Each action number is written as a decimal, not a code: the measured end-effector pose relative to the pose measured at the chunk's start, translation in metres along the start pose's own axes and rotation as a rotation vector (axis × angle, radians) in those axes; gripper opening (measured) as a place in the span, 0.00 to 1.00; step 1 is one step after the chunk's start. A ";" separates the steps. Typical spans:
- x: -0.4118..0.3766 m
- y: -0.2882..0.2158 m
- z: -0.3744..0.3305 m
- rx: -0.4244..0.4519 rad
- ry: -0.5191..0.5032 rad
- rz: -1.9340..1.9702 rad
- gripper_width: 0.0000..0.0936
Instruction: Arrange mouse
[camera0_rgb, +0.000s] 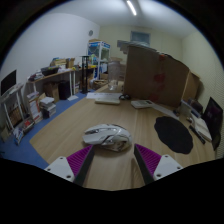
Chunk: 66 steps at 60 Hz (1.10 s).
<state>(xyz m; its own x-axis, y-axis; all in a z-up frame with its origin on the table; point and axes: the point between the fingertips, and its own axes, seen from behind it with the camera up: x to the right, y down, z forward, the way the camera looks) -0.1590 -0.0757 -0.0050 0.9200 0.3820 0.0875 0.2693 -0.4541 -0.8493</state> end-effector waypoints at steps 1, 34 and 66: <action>0.000 -0.001 0.002 -0.001 -0.002 0.005 0.90; 0.039 -0.045 0.067 -0.068 0.002 -0.023 0.90; 0.051 -0.073 0.134 -0.085 -0.055 -0.063 0.91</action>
<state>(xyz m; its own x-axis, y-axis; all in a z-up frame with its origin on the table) -0.1704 0.0852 -0.0083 0.8843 0.4542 0.1083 0.3510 -0.4935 -0.7958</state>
